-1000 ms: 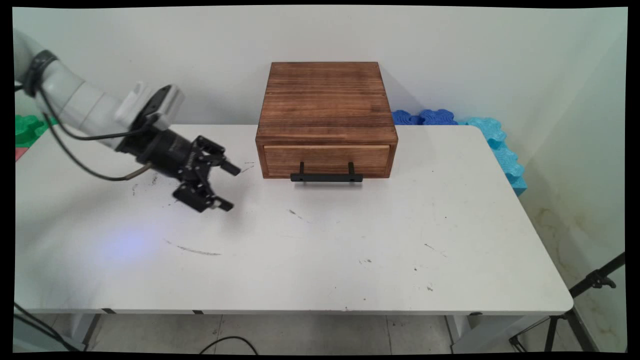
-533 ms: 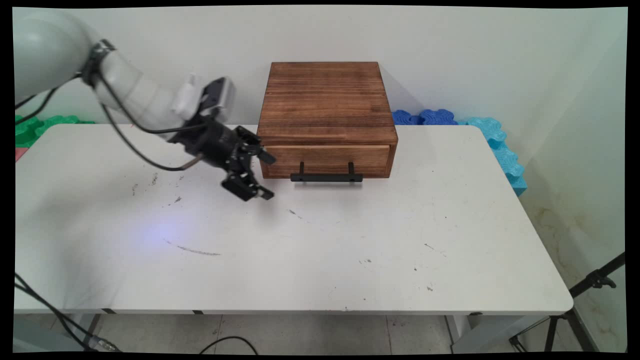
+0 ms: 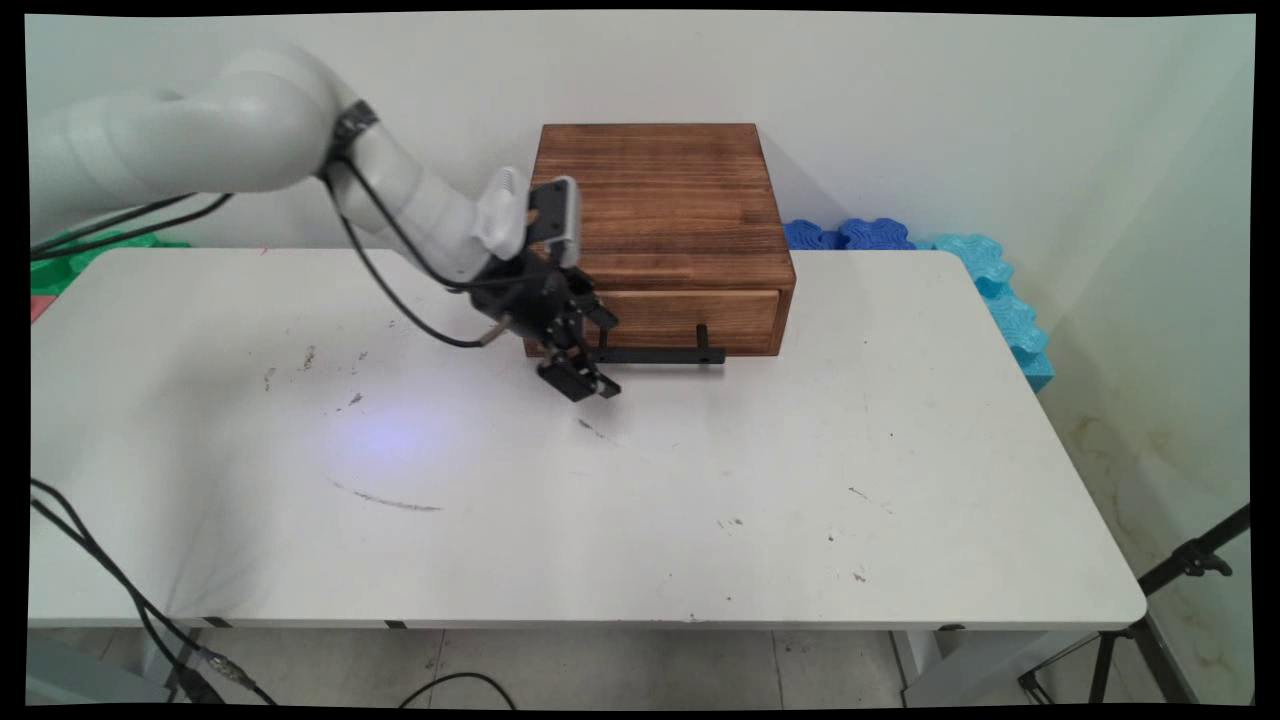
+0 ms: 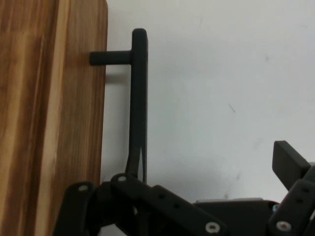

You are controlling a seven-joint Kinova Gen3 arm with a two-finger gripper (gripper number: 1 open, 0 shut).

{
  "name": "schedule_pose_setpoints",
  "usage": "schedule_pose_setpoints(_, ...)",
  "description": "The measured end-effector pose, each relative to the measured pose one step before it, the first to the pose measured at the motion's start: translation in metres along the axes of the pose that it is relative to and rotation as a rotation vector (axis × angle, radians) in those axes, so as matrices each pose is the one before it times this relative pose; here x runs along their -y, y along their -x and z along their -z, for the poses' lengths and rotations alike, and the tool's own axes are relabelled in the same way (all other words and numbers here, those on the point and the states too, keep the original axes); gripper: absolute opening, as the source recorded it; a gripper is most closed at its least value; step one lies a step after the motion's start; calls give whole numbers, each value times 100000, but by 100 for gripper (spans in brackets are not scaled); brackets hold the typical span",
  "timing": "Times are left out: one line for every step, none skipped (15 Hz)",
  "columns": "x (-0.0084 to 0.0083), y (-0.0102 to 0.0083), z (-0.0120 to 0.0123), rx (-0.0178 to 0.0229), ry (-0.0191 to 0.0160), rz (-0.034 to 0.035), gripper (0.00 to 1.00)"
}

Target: Open the drawer

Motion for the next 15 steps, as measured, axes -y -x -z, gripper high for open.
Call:
schedule_pose_setpoints(116,-462,-921,865,-449,-457,100)
schedule_pose_setpoints(99,-430,-907,827,-392,-416,100)
schedule_pose_setpoints(83,-313,-707,689,-333,-310,100)
schedule_pose_setpoints(87,-339,-783,801,-408,-370,100)
schedule_pose_setpoints(92,-256,-627,683,-378,-264,100)
schedule_pose_setpoints(65,-160,-389,442,-279,-151,100)
schedule_pose_setpoints(90,-230,-588,631,-319,-225,100)
schedule_pose_setpoints(57,-130,-362,407,-217,-91,100)
schedule_pose_setpoints(77,-205,-609,705,-315,-202,100)
schedule_pose_setpoints(55,-161,-493,572,-228,-149,100)
schedule_pose_setpoints(43,-145,-532,673,-227,-118,100)
schedule_pose_setpoints(14,-112,-484,636,-156,-115,100)
schedule_pose_setpoints(7,-107,-388,485,-105,-147,100)
schedule_pose_setpoints(-3,-97,-412,542,-108,-163,100)
schedule_pose_setpoints(-21,-80,-355,481,-88,-135,100)
